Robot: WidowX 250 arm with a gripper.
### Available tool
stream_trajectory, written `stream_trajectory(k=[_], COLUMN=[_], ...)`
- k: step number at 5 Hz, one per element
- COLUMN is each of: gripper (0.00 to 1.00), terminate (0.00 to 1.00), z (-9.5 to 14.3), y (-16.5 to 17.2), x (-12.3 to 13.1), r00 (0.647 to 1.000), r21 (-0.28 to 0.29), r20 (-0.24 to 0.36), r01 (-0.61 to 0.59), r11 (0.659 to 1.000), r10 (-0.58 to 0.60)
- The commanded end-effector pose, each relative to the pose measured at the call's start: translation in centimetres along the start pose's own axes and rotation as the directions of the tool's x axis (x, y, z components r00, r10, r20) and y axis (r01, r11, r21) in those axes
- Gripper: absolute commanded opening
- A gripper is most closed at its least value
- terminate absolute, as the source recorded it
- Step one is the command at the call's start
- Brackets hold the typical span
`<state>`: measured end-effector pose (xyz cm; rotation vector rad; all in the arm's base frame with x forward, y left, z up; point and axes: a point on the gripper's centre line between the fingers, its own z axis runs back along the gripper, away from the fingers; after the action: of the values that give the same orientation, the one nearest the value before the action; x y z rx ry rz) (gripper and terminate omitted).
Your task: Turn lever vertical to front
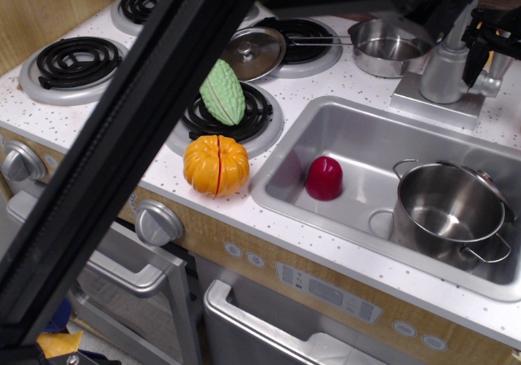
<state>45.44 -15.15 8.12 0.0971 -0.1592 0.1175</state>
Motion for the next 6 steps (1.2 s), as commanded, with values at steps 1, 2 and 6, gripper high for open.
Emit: stream_trajectory(k=[1,2,6], gripper=[1.00,1.00,1.00], terminate=[0.00,0.00,0.00], z=[0.0,0.2,3.0], y=[0.0,0.2,-0.5], x=[0.0,0.5,3.4], r00=[1.000,0.998,0.968], r21=[0.000,0.042,0.096], r20=[0.000,0.063,0.250], r01=[0.000,-0.003,-0.051], r11=[1.000,0.999,0.994], r10=[0.000,0.001,0.025])
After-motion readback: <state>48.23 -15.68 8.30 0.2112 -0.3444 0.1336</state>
